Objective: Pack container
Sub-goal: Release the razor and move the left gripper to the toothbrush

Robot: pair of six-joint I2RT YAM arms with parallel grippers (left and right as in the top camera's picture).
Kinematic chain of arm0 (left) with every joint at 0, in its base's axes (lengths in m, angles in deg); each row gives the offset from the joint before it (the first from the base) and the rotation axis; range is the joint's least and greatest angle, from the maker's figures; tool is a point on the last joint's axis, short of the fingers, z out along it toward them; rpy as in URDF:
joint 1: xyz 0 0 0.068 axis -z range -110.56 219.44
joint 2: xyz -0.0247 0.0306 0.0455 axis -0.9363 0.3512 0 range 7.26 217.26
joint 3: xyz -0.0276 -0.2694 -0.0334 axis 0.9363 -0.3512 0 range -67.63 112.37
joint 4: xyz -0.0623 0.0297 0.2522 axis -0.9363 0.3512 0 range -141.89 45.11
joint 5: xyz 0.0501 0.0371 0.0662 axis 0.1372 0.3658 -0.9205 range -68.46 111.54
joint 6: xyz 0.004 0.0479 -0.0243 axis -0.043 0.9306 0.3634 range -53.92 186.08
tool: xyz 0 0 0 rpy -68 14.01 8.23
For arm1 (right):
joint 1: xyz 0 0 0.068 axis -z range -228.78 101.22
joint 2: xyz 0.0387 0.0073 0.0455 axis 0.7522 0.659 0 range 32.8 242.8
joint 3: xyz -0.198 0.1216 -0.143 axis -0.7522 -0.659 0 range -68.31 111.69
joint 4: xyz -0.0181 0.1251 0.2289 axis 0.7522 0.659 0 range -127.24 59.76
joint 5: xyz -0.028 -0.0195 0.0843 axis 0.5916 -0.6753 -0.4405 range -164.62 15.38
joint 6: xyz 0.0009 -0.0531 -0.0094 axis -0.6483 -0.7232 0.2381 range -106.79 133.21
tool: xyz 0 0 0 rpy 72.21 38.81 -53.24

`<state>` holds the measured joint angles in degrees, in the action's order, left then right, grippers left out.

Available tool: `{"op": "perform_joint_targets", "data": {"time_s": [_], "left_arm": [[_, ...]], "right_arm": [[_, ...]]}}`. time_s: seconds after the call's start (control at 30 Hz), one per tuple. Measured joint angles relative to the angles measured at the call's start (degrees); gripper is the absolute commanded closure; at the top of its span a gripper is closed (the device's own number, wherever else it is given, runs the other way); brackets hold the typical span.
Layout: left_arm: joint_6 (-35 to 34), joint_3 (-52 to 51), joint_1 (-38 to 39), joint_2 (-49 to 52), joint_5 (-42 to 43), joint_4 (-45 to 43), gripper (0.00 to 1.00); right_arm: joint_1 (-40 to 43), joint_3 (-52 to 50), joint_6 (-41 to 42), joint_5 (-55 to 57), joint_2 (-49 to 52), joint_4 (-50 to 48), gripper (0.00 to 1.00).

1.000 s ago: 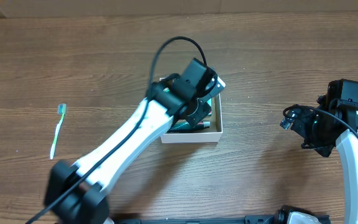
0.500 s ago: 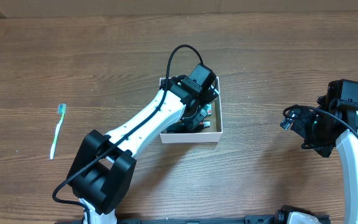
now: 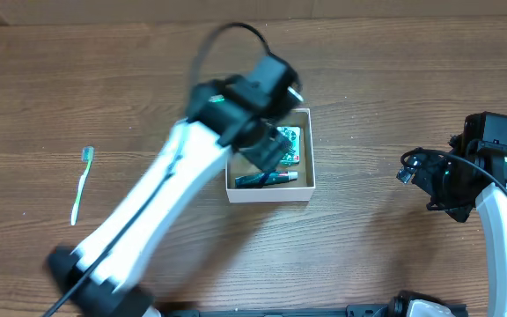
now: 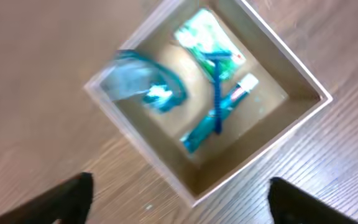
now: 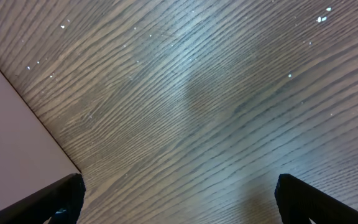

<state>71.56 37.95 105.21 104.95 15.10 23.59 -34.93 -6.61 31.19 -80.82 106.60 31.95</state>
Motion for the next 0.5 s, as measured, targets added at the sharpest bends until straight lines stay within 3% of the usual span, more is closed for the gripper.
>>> {"op": "perform_joint_targets", "data": {"time_s": [0.2,0.27,0.5], "left_arm": [[-6.8,1.1,-13.2,-7.5,-1.5,4.8,0.00],[-8.7,1.0,-22.3,-7.3,-2.1,6.2,0.00],[-12.9,-6.2,-45.0,-6.4,-2.6,0.9,0.00]], "right_arm": [[0.0,0.0,0.0,0.0,0.0,0.0,0.00],[0.0,0.0,0.0,0.0,0.0,0.0,0.00],[0.0,0.0,0.0,0.0,0.0,0.0,0.00]]}}
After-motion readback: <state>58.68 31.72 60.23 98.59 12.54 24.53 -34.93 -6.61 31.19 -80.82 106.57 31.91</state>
